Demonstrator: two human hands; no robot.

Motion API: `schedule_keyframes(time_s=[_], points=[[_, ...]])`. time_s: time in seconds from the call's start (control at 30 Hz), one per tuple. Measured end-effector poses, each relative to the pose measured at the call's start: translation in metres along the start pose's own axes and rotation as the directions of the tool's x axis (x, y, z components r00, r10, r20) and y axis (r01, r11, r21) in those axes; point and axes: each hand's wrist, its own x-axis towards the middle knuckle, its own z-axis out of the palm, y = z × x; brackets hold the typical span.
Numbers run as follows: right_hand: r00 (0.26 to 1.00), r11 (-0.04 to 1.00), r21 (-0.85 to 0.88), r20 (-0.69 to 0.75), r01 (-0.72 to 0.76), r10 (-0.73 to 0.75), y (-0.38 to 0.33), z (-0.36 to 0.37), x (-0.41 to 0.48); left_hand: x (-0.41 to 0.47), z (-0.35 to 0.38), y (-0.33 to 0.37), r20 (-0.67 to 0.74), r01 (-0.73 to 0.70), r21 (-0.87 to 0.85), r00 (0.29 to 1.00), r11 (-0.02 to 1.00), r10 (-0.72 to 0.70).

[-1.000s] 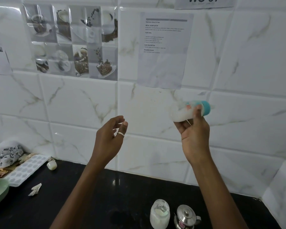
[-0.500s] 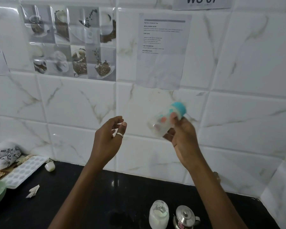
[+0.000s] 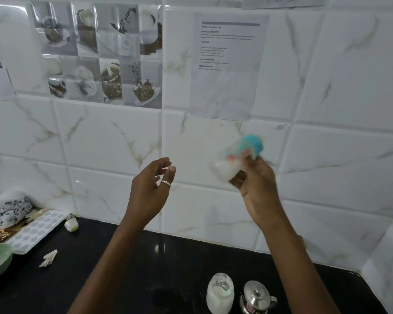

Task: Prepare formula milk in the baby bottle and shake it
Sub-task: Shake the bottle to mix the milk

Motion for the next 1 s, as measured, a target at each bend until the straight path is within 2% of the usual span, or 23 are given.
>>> schedule_keyframes(time_s=[0.07, 0.1, 0.27, 0.3, 0.4, 0.47, 0.5, 0.6, 0.63, 0.67, 0.77, 0.8, 0.87, 0.97, 1.0], points=[[0.99, 0.987, 0.151, -0.134, 0.055, -0.035, -0.006, -0.002, 0.007, -0.001, -0.001, -0.001, -0.002, 0.0, 0.006, 1.0, 1.0, 0.001], [0.988, 0.986, 0.152, -0.148, 0.066, -0.043, -0.005, -0.001, 0.008, -0.001, -0.001, -0.001, -0.002, 0.0, 0.007, 1.0, 1.0, 0.0], [0.992, 0.976, -0.194, 0.05, -0.101, 0.113, 0.009, 0.006, -0.008, -0.002, 0.005, -0.002, 0.013, -0.003, 0.007, 1.0, 1.0, 0.002], [0.994, 0.981, -0.171, 0.043, -0.089, 0.098, 0.008, 0.004, -0.008, -0.002, 0.005, -0.002, 0.015, -0.002, 0.007, 1.0, 1.0, 0.002], [0.994, 0.992, 0.124, -0.108, 0.003, 0.01, -0.001, -0.003, -0.001, -0.002, 0.005, -0.003, 0.011, 0.003, 0.004, 1.0, 1.0, -0.003], [0.985, 0.978, 0.203, -0.173, 0.053, -0.017, -0.004, -0.004, 0.002, -0.002, 0.005, -0.004, 0.008, 0.004, 0.005, 1.0, 1.0, -0.004], [0.988, 0.986, 0.164, -0.157, 0.032, -0.006, -0.001, -0.002, 0.0, -0.002, 0.006, -0.004, 0.007, 0.003, 0.007, 1.0, 1.0, -0.003], [0.994, 0.99, -0.1, -0.038, -0.104, 0.1, 0.008, 0.005, -0.011, -0.002, 0.01, -0.001, 0.009, -0.015, 0.017, 1.0, 1.0, 0.015], [0.995, 0.987, -0.128, -0.028, -0.101, 0.098, 0.008, 0.005, -0.012, -0.002, 0.011, 0.0, 0.011, -0.019, 0.017, 1.0, 1.0, 0.019], [0.997, 0.994, -0.087, -0.038, -0.074, 0.071, 0.007, 0.002, -0.011, -0.002, 0.011, 0.0, 0.013, -0.021, 0.016, 1.0, 1.0, 0.021], [0.99, 0.983, 0.18, -0.141, 0.032, -0.006, -0.003, -0.005, -0.003, -0.003, 0.008, -0.002, 0.012, -0.022, 0.02, 1.0, 1.0, 0.022], [0.988, 0.978, 0.201, -0.155, 0.054, -0.023, -0.003, -0.006, -0.002, -0.003, 0.007, -0.002, 0.009, -0.024, 0.024, 1.0, 0.999, 0.023], [0.995, 0.994, 0.11, -0.103, 0.02, -0.008, 0.0, -0.002, -0.006, -0.002, 0.007, -0.002, 0.005, -0.026, 0.027, 1.0, 0.999, 0.026], [0.993, 0.979, -0.176, 0.027, -0.105, 0.111, 0.007, 0.004, -0.015, -0.002, 0.008, -0.001, 0.005, -0.036, 0.032, 0.999, 0.999, 0.035], [0.994, 0.977, -0.19, 0.036, -0.096, 0.104, 0.007, 0.002, -0.015, -0.002, 0.008, -0.001, 0.006, -0.038, 0.03, 0.999, 0.999, 0.038]])
